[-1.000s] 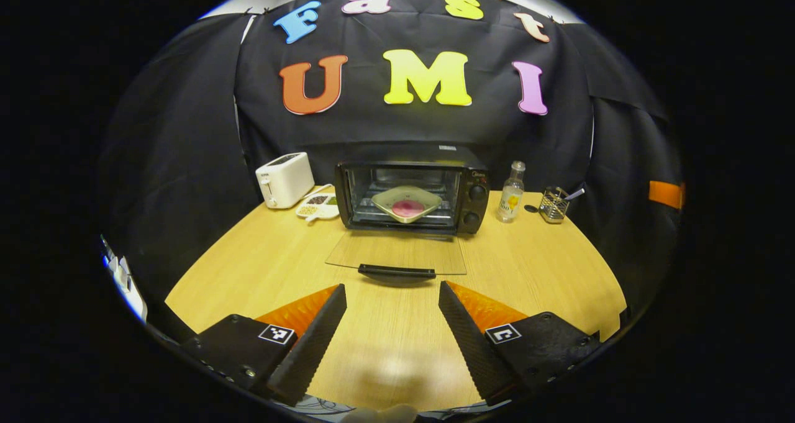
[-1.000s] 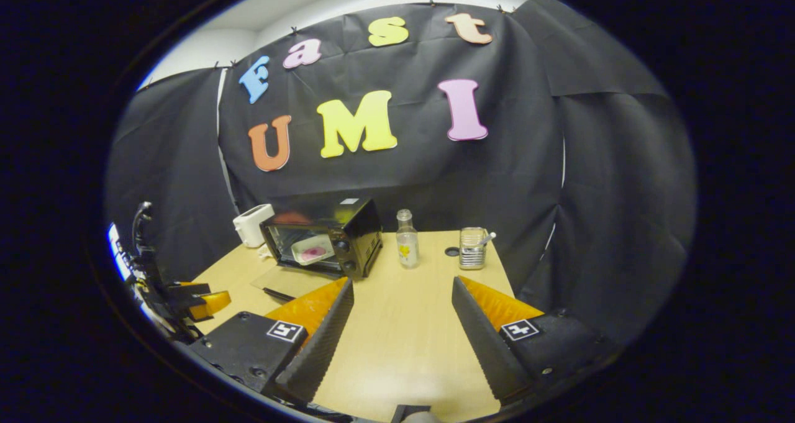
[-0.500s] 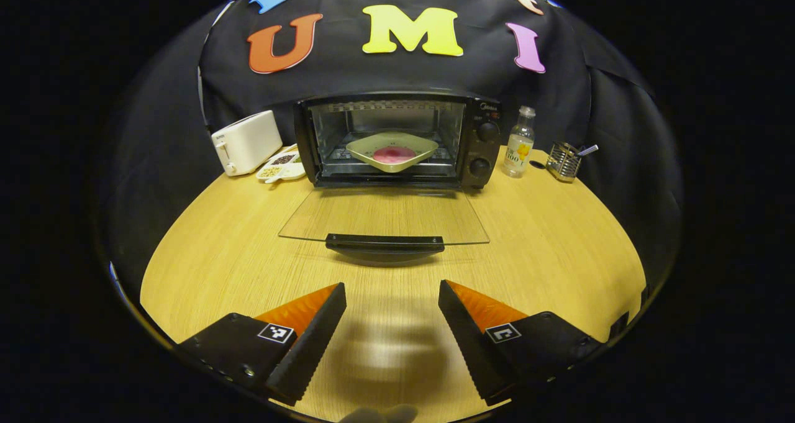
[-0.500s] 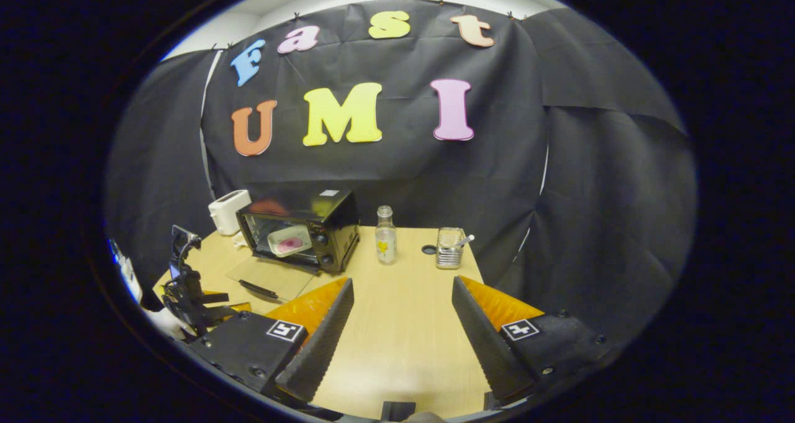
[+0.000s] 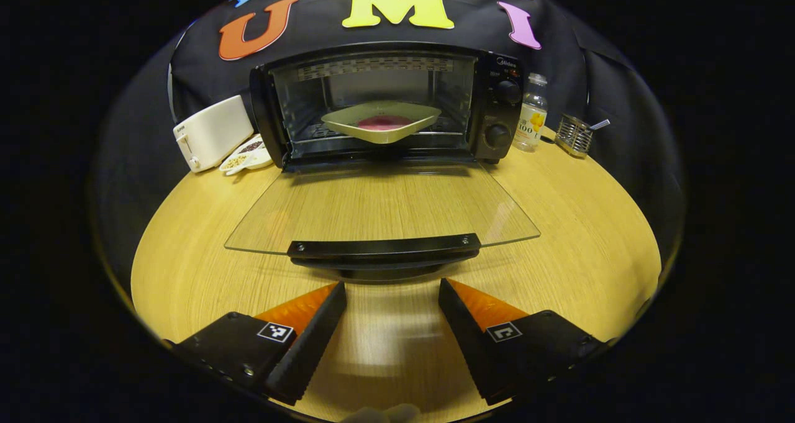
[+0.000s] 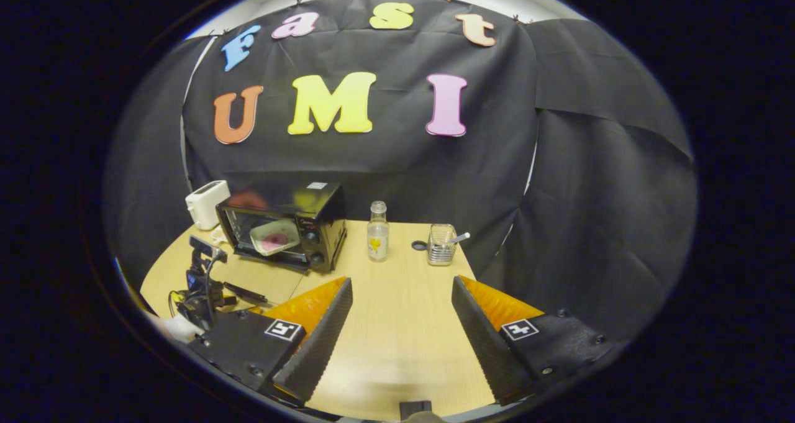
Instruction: Open the electric oven with the left hand, put the food in, and close the electric oven.
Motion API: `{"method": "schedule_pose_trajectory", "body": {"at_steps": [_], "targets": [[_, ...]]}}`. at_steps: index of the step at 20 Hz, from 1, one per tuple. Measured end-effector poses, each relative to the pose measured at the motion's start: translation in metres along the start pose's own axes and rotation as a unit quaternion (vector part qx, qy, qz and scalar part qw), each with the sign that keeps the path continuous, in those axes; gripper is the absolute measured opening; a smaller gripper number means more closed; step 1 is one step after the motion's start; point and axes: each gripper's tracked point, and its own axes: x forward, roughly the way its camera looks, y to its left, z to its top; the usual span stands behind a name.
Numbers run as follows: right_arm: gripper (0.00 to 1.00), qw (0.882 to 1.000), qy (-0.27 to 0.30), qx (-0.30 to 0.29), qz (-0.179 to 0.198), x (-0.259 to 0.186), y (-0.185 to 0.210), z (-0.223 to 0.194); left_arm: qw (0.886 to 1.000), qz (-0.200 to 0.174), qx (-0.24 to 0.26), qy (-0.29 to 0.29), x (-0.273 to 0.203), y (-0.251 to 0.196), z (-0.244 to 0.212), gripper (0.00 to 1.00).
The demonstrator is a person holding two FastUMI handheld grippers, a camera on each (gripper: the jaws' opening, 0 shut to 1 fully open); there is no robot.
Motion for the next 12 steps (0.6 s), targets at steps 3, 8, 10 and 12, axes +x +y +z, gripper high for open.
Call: {"method": "schedule_pose_trajectory", "body": {"at_steps": [3, 8, 10, 12], "targets": [[1.0, 1.0, 0.003, 0.008, -0.01, 0.0, 0.0, -0.003, 1.0, -0.002, -0.015, 0.003, 0.001, 0.002, 0.003, 0.96], [1.0, 1.0, -0.006, 0.006, -0.01, -0.003, 0.008, 0.0, 1.0, -0.011, -0.015, -0.005, -0.011, 0.002, 0.02, 0.96], [1.0, 1.0, -0.008, 0.01, -0.007, -0.002, 0.012, -0.002, 1.0, -0.013, -0.012, -0.016, -0.018, 0.005, 0.032, 0.96], [1.0, 1.0, -0.005, 0.016, -0.004, -0.001, 0.016, -0.004, 0.999, -0.015, -0.013, -0.026, -0.023, 0.006, 0.045, 0.96]]}}
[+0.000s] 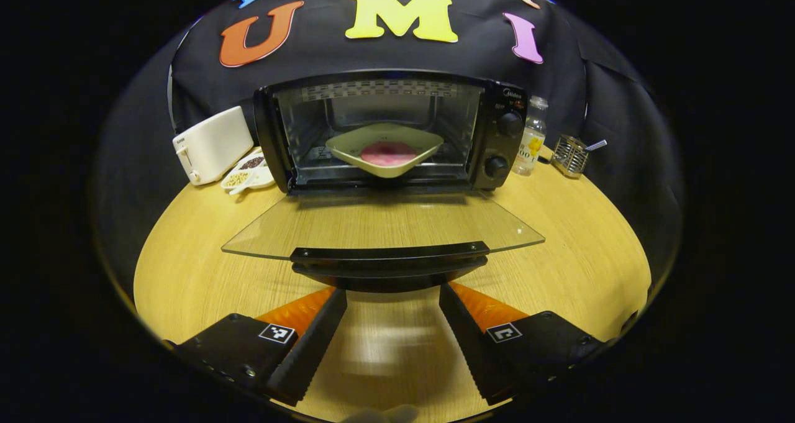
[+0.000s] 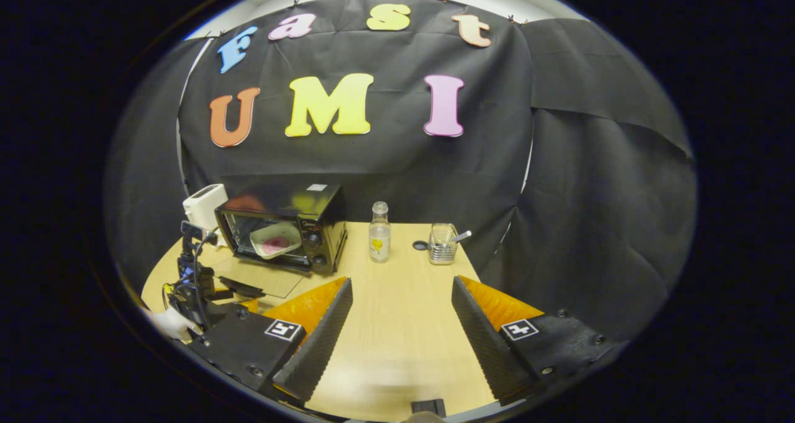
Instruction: Open the electric oven with the left hand, put the food in, and close the electric oven.
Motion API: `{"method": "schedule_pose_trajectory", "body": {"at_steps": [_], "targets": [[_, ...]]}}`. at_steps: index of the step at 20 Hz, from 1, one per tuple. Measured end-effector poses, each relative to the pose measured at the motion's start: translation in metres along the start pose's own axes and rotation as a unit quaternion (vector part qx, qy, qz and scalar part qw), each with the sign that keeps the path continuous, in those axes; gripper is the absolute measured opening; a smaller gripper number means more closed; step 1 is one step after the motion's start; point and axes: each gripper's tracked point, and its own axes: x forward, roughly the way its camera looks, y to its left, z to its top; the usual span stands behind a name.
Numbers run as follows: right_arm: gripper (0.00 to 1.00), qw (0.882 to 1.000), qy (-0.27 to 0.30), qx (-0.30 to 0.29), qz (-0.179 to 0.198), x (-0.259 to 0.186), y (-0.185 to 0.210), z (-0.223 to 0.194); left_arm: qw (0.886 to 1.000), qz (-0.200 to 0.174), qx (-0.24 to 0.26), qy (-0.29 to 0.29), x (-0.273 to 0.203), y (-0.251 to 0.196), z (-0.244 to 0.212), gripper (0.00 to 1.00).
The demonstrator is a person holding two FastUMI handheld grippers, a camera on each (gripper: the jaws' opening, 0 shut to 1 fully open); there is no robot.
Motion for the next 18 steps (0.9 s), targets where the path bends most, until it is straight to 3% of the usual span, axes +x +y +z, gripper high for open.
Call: {"method": "schedule_pose_trajectory", "body": {"at_steps": [8, 18], "targets": [[1.0, 1.0, -0.004, 0.01, 0.007, -0.003, 0.012, -0.001, 0.999, -0.007, 0.004, -0.05, -0.006, 0.005, 0.061, 0.96], [1.0, 0.999, 0.005, 0.039, -0.013, -0.009, -0.008, -0.013, 0.997, -0.008, 0.007, -0.071, 0.006, 0.007, 0.109, 0.96]]}}
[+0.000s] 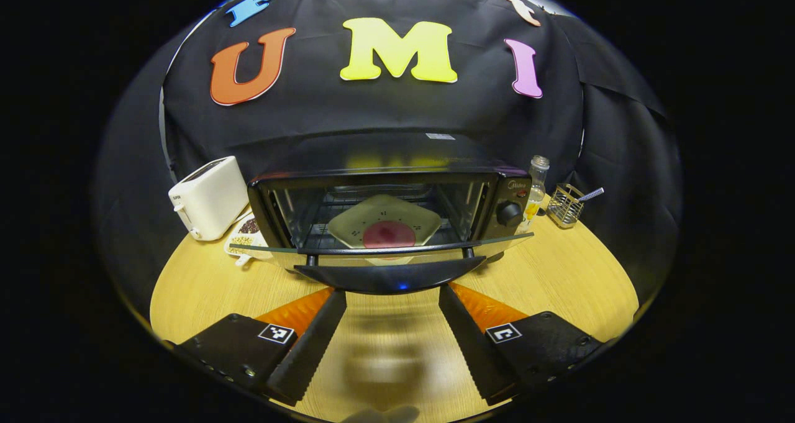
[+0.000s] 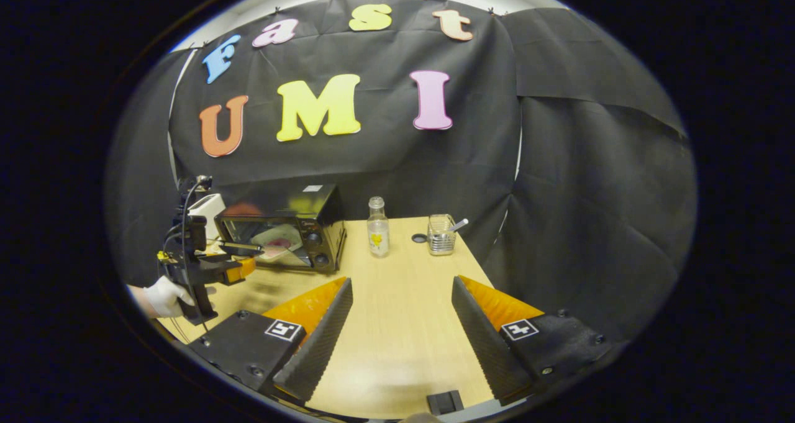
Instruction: Open the electric oven with the left hand, put the food in, and close the electric oven.
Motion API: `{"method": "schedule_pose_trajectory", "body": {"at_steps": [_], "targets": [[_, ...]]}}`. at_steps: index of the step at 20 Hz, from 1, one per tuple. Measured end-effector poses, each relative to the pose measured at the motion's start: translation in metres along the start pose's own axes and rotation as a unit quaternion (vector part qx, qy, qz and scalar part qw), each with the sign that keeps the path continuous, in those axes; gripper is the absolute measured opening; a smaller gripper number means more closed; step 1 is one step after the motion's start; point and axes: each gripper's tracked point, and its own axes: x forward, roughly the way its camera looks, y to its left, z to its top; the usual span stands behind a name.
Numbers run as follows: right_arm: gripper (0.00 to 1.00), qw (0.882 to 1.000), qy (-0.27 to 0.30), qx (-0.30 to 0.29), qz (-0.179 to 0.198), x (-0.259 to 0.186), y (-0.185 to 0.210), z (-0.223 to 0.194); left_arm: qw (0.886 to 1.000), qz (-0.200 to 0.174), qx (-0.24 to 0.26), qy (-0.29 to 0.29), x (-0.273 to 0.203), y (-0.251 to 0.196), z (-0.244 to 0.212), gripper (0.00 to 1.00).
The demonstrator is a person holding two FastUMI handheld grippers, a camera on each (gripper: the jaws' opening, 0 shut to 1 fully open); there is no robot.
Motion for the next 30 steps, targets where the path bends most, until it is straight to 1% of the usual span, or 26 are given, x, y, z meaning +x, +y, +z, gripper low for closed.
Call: {"method": "schedule_pose_trajectory", "body": {"at_steps": [9, 14, 16, 19, 26, 28, 30], "targets": [[1.0, 1.0, 0.002, 0.012, -0.009, -0.008, -0.012, -0.001, 1.0, -0.003, 0.0, -0.017, 0.026, -0.008, 0.038, 0.96], [1.0, 1.0, 0.003, 0.017, -0.016, -0.01, -0.019, -0.001, 1.0, -0.007, -0.007, -0.011, 0.033, -0.018, 0.038, 0.96], [1.0, 1.0, 0.008, 0.021, -0.014, -0.009, -0.019, -0.005, 1.0, -0.008, -0.001, -0.012, 0.033, -0.022, 0.036, 0.96], [1.0, 1.0, 0.016, 0.024, -0.01, -0.009, -0.019, -0.012, 1.0, -0.012, -0.004, -0.015, 0.027, -0.026, 0.034, 0.96], [1.0, 0.999, 0.025, 0.026, -0.004, -0.023, -0.026, -0.021, 1.0, -0.002, -0.013, -0.006, 0.012, -0.032, 0.015, 0.96], [1.0, 1.0, 0.009, 0.022, 0.0, -0.032, -0.029, -0.016, 1.0, -0.001, -0.016, -0.01, -0.003, -0.04, 0.017, 0.96], [1.0, 1.0, -0.009, 0.025, 0.006, -0.04, -0.033, -0.015, 0.999, 0.003, -0.016, -0.03, -0.029, -0.046, 0.028, 0.97]]}}
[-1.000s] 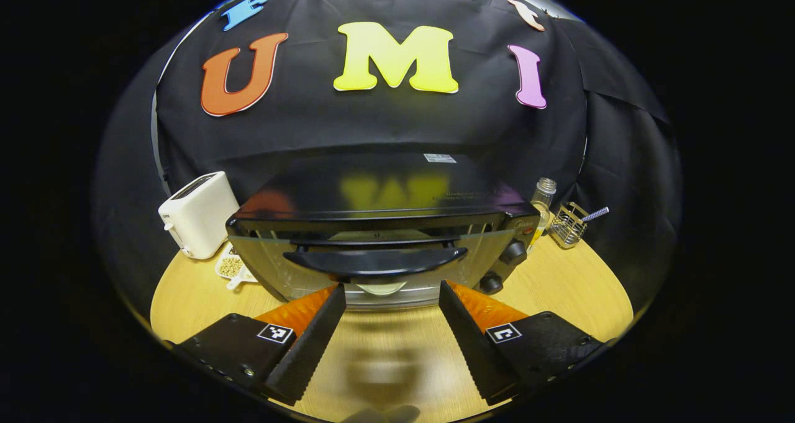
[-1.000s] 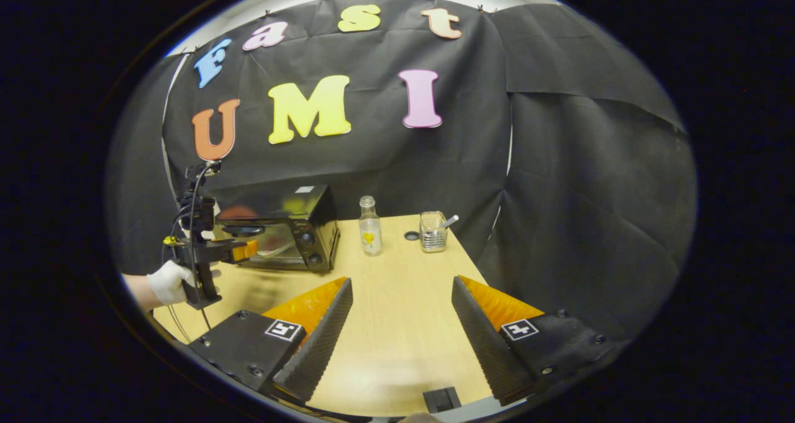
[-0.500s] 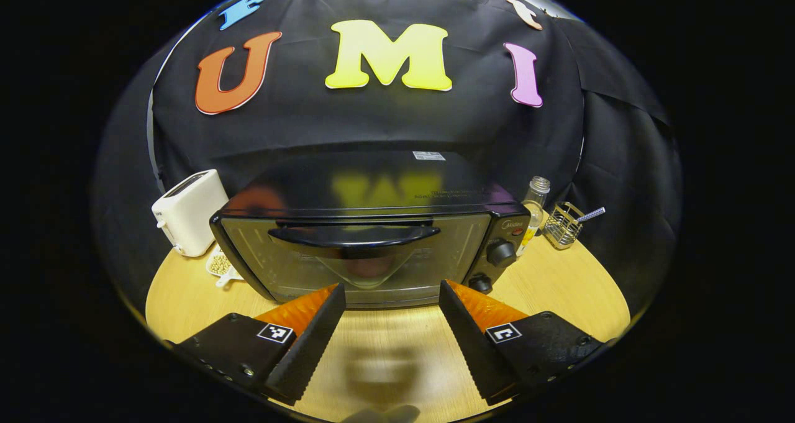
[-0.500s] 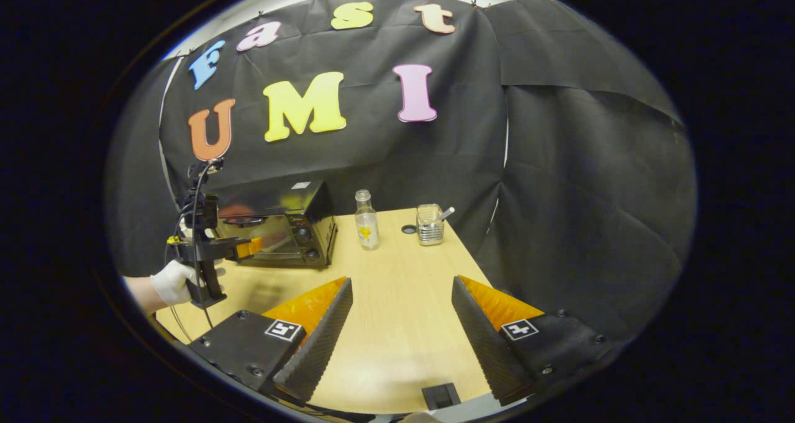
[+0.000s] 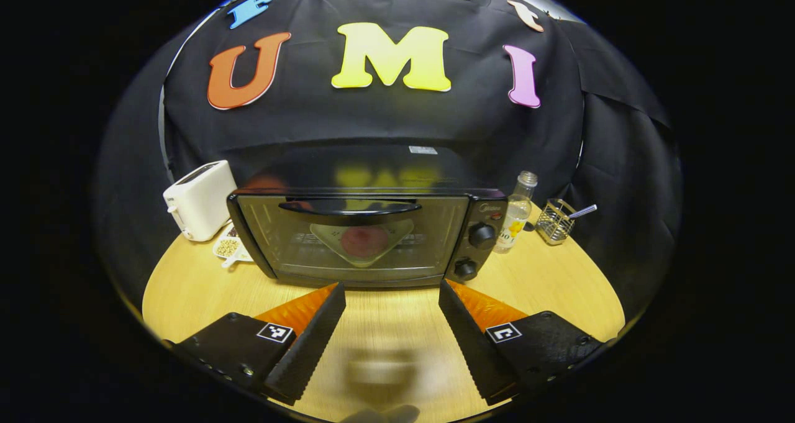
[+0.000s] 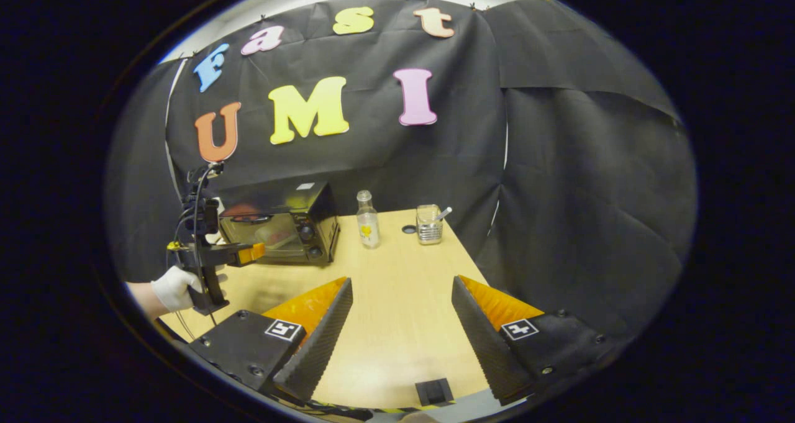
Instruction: Open the electric oven with the left hand, put the food in, and close the electric oven.
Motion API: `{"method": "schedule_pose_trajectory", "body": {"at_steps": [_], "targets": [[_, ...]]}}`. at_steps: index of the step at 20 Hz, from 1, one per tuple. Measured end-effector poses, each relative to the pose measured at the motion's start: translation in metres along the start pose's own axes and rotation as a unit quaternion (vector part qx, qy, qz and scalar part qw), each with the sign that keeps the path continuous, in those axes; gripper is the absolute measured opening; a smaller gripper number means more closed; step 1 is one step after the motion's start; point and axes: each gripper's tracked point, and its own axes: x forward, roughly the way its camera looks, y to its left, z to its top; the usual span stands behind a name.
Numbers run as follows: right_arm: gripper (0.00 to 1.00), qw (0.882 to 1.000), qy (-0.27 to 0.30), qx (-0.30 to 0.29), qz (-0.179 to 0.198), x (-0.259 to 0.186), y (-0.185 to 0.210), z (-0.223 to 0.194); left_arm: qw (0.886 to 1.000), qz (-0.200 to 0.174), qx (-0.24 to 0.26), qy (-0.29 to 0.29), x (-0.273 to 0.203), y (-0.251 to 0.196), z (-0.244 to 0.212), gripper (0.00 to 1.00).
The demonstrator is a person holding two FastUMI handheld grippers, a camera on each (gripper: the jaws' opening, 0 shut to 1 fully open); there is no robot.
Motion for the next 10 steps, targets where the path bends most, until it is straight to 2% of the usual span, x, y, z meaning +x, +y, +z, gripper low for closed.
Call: {"method": "schedule_pose_trajectory", "body": {"at_steps": [2, 4, 7, 10], "targets": [[0.98, 1.0, -0.016, 0.007, 0.019, -0.009, -0.001, 0.003, 1.0, 0.003, -0.005, -0.025, -0.034, -0.006, 0.015, 0.97], [1.0, 0.999, -0.026, 0.012, 0.041, -0.017, -0.005, 0.006, 0.999, 0.008, -0.015, -0.051, -0.079, -0.01, 0.03, 0.96], [1.0, 0.996, -0.059, 0.009, 0.066, -0.045, -0.016, 0.023, 0.994, 0.025, -0.019, -0.103, -0.155, -0.011, 0.053, 0.96], [1.0, 0.992, -0.084, -0.006, 0.091, -0.078, -0.025, 0.03, 0.99, 0.041, -0.032, -0.134, -0.229, -0.016, 0.055, 0.96]]}}
